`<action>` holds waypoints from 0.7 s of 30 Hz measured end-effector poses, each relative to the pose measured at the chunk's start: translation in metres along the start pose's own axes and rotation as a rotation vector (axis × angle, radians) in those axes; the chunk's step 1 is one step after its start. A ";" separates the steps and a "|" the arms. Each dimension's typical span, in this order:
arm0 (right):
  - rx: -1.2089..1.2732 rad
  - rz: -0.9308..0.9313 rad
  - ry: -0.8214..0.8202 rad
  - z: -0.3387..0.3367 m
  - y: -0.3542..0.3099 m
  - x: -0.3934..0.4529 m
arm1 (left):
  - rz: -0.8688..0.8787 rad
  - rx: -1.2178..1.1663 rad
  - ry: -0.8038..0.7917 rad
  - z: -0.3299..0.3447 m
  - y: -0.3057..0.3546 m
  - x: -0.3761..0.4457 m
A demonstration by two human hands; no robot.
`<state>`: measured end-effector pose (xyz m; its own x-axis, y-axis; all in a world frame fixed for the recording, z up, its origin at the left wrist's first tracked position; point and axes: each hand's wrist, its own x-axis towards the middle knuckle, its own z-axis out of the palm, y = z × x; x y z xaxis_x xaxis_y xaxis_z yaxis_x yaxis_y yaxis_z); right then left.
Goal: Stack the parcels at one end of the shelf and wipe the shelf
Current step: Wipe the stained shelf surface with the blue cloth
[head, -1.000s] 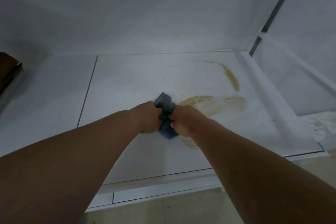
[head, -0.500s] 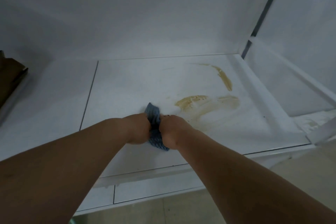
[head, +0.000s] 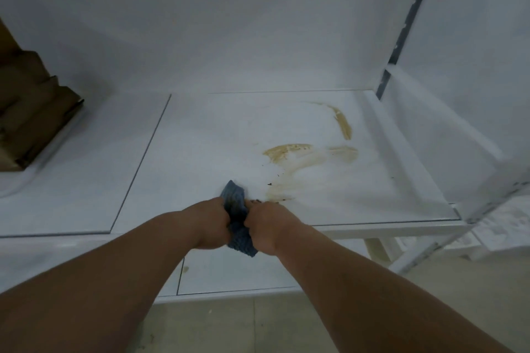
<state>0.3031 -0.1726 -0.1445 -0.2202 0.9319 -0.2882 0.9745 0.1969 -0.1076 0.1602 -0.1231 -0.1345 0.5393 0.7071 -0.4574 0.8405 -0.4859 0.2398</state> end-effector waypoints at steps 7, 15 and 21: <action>0.013 0.130 -0.010 0.001 0.047 -0.040 | 0.079 0.147 -0.038 0.017 0.057 0.018; -0.005 0.035 0.004 -0.005 0.023 -0.014 | -0.047 0.272 -0.065 0.007 0.029 0.013; 0.041 -0.060 0.052 0.001 0.004 0.005 | -0.117 0.253 0.028 0.003 0.004 0.006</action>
<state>0.3058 -0.1672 -0.1471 -0.2746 0.9334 -0.2309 0.9568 0.2413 -0.1624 0.1662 -0.1220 -0.1385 0.4435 0.7781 -0.4449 0.8591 -0.5105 -0.0365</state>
